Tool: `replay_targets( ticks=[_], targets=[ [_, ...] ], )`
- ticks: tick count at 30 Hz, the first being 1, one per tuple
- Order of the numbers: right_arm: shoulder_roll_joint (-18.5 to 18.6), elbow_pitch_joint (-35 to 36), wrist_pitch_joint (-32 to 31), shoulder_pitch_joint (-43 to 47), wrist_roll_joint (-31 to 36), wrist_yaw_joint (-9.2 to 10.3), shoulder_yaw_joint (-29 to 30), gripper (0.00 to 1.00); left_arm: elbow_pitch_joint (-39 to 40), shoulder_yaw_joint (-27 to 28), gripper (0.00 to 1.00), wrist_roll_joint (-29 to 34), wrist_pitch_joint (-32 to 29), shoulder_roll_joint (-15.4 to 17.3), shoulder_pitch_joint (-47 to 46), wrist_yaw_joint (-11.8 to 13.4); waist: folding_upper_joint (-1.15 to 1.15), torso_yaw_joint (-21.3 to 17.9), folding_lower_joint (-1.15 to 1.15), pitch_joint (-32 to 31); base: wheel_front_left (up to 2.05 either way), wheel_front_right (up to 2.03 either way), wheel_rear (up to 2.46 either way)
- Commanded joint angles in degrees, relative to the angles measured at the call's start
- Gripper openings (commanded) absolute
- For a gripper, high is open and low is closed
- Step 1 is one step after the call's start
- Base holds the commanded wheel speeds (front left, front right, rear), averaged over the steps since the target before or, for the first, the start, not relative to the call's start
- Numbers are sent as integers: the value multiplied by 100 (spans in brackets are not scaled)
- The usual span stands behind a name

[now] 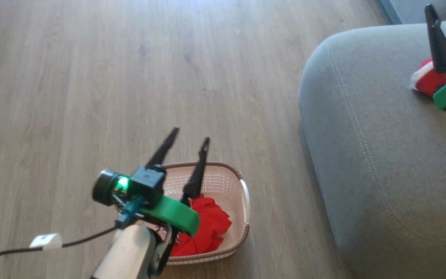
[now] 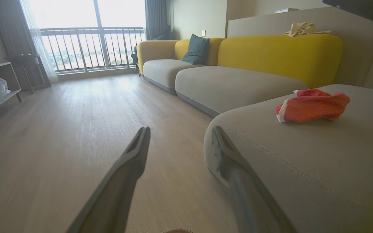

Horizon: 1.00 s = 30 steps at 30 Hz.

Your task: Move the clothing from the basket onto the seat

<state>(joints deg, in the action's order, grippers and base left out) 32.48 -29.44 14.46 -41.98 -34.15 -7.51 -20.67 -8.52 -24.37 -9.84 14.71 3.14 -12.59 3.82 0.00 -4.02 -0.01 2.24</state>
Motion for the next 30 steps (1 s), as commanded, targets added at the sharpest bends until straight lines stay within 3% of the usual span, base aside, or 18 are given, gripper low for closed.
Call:
replay_targets(
  ticks=[1, 6, 15, 22, 30],
  targets=[
    [93, 397, 52, 69, -56, 2, 36, 100, 221, 296, 100, 27, 29, -25, -95, 78, 0, 83, 1, -38, 0, 0, 0],
    [-59, 1386, 52, 960, -19, 2, 457, 100, 271, 724, 100, 97, 29, -26, -20, 230, 0, 254, 1, -90, 0, 0, 0],
    [-1038, 2410, 53, 2541, 598, 2, 1309, 100, 293, 1256, 100, 142, 29, -26, 191, 583, 0, 498, 1, -84, 0, 0, 0],
    [-1847, 2564, 53, 3587, 1220, 2, 1729, 100, 179, 1260, 100, 180, 29, -26, 384, 713, 0, 626, 1, -46, 0, 0, 0],
    [-2299, 2438, 53, 4097, 1703, 2, 1728, 100, -86, 1201, 100, 176, 29, -26, 538, 798, 0, 627, 1, 39, 0, 0, 0]
  ],
)
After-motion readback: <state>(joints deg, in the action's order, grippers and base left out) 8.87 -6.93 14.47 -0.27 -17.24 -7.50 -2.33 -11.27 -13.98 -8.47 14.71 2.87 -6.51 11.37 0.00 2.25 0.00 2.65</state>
